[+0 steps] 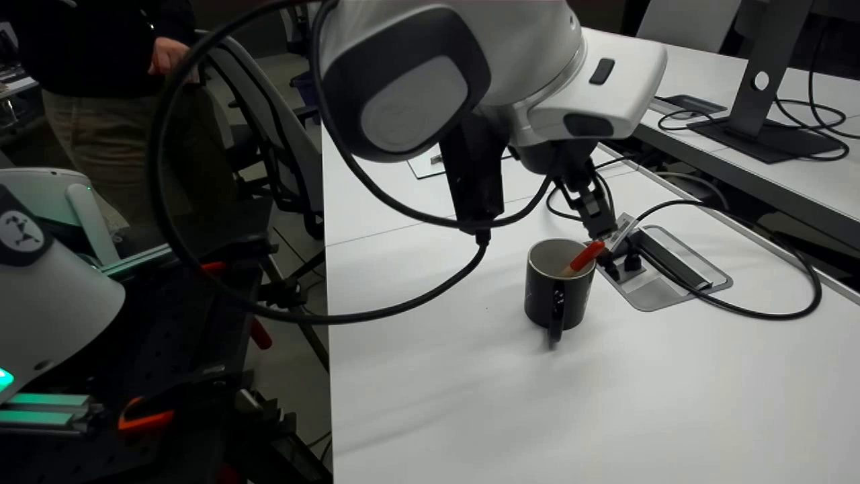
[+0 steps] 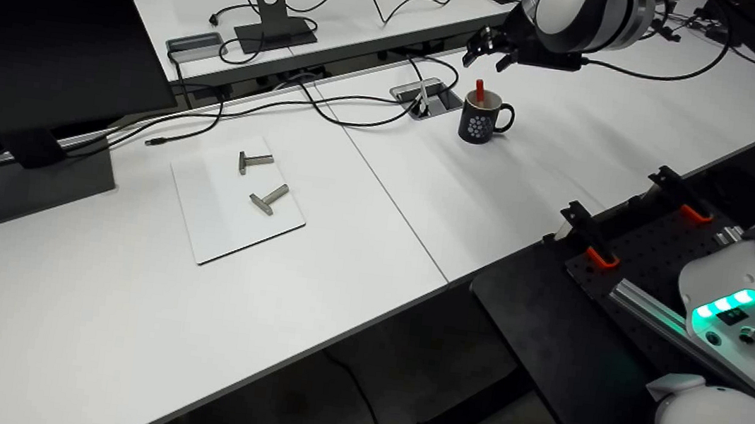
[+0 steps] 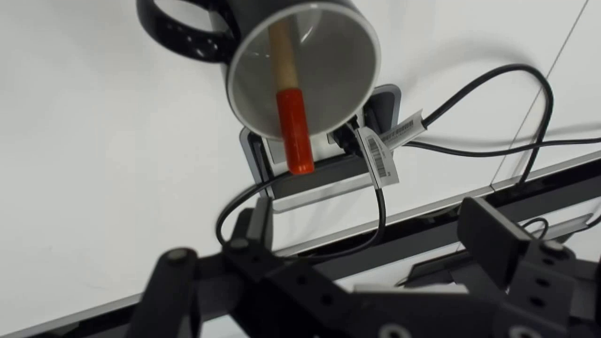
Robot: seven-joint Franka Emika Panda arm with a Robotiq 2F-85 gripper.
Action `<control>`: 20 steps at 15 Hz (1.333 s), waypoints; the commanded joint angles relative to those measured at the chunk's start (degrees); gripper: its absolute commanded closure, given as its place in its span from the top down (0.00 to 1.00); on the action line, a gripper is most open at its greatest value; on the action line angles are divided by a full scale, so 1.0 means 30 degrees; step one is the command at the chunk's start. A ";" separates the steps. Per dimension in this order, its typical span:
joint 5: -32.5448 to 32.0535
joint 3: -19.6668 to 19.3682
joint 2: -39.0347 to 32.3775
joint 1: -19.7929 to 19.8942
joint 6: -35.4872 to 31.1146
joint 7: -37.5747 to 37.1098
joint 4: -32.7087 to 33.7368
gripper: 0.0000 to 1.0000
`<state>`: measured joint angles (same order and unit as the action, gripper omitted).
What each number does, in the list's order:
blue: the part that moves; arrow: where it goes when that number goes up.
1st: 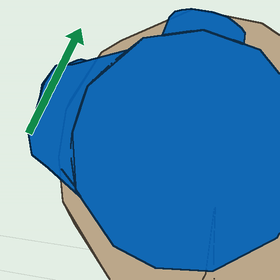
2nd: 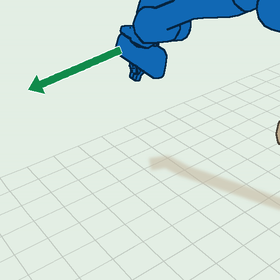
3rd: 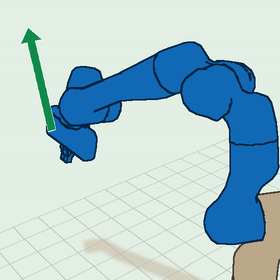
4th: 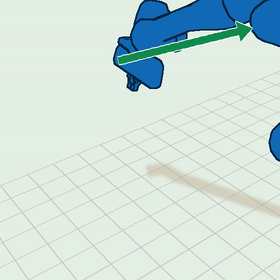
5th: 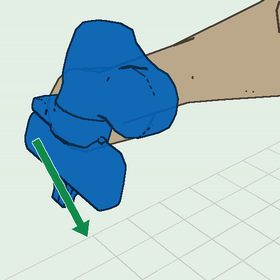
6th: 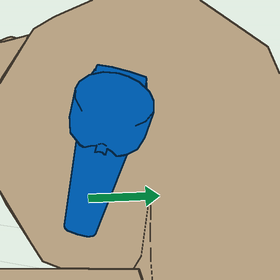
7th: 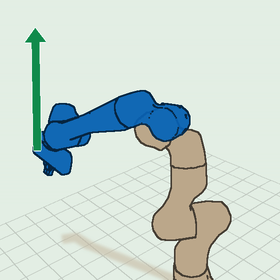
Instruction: Put the marker in the mug
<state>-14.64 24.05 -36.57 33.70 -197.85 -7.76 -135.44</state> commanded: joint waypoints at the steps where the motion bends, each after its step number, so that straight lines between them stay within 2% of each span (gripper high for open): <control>1: -0.1063 0.1376 0.1949 0.1714 0.0001 -0.0081 -0.1613 1.00; 7: -0.5016 0.4198 0.1904 0.5396 0.0125 0.0730 -0.4173 1.00; 11: -0.7301 0.4914 0.1823 0.7032 0.1475 0.1307 -0.5468 1.00; 14: -0.7437 0.5194 0.2007 0.7722 0.1034 0.0837 -0.6050 1.00; 18: -0.6079 0.4349 0.2772 0.6693 -0.1405 0.0635 -0.6292 1.00; 19: -0.6301 0.5677 0.2807 0.8051 -0.0315 0.0419 -0.5563 1.00; 20: -0.6135 0.5576 0.2941 0.7829 -0.0371 0.0459 -0.5458 1.00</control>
<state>-34.73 38.57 -30.60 55.82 -198.95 -5.30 -152.60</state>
